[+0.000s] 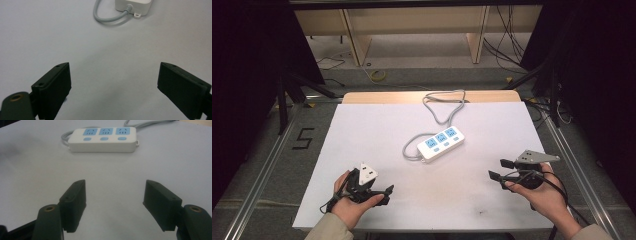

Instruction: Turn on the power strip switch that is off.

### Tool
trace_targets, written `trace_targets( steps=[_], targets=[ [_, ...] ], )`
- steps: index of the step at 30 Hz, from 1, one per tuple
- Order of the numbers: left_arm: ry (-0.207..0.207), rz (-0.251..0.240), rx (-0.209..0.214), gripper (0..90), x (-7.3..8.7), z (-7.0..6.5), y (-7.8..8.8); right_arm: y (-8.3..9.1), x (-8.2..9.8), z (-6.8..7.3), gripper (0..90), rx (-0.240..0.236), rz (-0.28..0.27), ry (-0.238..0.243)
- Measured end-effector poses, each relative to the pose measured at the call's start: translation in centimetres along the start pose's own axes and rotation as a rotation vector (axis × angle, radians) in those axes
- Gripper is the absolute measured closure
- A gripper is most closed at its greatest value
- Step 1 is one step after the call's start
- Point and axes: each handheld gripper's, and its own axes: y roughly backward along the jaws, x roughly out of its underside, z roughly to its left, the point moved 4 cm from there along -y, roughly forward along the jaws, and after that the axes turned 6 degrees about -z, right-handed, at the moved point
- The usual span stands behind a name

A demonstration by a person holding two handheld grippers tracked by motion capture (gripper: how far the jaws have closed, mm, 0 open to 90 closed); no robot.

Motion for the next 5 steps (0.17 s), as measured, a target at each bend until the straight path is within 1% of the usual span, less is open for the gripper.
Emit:
trace_targets(
  steps=[1,2,5],
  targets=[
    [-0.004,0.0,0.011,11.2,0.0,-0.15,-0.09,0.04,-0.01,-0.04,34.7,0.002,-0.002,-0.002],
    [-0.004,0.0,0.011,11.2,0.0,-0.15,-0.09,0.07,-0.01,-0.08,34.6,0.002,-0.007,-0.003],
    [-0.011,0.004,0.033,11.2,-0.01,-0.54,-0.3,0.22,0.03,-0.18,34.4,0.004,-0.012,-0.009]
  ],
)
